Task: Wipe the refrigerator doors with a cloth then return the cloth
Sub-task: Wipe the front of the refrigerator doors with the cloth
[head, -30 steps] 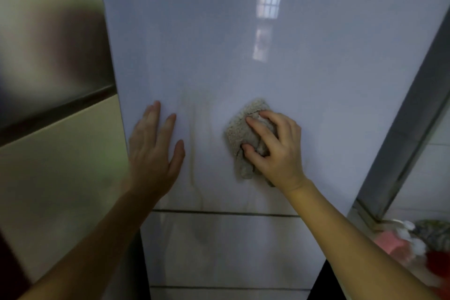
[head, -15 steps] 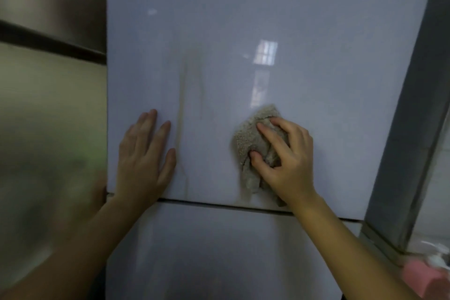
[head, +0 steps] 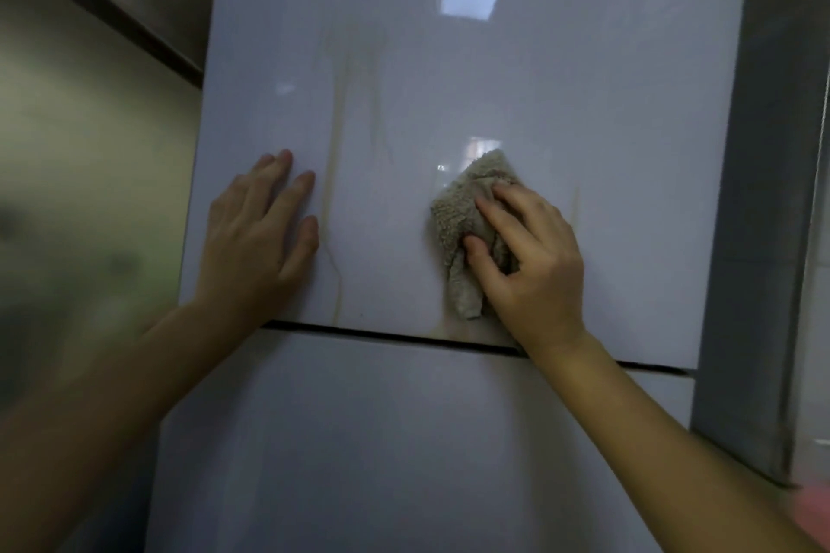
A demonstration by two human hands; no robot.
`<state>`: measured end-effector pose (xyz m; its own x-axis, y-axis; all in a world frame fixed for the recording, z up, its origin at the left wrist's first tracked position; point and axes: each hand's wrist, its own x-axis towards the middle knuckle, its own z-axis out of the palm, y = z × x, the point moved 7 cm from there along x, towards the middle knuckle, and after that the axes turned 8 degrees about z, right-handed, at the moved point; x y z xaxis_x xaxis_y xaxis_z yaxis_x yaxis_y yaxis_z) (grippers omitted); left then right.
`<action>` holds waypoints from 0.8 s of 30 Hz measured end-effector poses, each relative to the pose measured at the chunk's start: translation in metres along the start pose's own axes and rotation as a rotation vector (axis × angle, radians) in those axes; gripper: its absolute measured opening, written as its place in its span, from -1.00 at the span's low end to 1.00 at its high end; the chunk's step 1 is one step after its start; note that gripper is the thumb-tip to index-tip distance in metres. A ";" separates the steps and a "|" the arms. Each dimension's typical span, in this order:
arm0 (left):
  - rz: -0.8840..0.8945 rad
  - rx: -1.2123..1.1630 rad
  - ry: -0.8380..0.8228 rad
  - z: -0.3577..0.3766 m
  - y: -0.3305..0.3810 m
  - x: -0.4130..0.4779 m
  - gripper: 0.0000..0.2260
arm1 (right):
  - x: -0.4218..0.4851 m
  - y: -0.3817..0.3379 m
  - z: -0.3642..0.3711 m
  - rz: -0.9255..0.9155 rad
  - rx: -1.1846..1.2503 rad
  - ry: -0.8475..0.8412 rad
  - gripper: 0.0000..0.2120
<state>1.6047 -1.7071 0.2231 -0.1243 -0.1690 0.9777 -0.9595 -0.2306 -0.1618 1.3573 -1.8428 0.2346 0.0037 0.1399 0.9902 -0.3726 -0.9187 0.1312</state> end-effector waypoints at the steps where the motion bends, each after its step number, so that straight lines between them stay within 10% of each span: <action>1: -0.002 0.000 -0.006 -0.001 -0.001 0.002 -0.48 | -0.002 -0.001 0.002 -0.005 -0.005 -0.004 -0.65; 24: 0.100 0.122 -0.081 -0.009 0.005 -0.025 -0.49 | 0.018 0.063 -0.049 0.232 -0.064 0.101 -0.54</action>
<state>1.6008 -1.6954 0.1993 -0.1921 -0.2721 0.9429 -0.9049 -0.3227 -0.2775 1.2886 -1.8798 0.2583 -0.1801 -0.0325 0.9831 -0.4105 -0.9058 -0.1052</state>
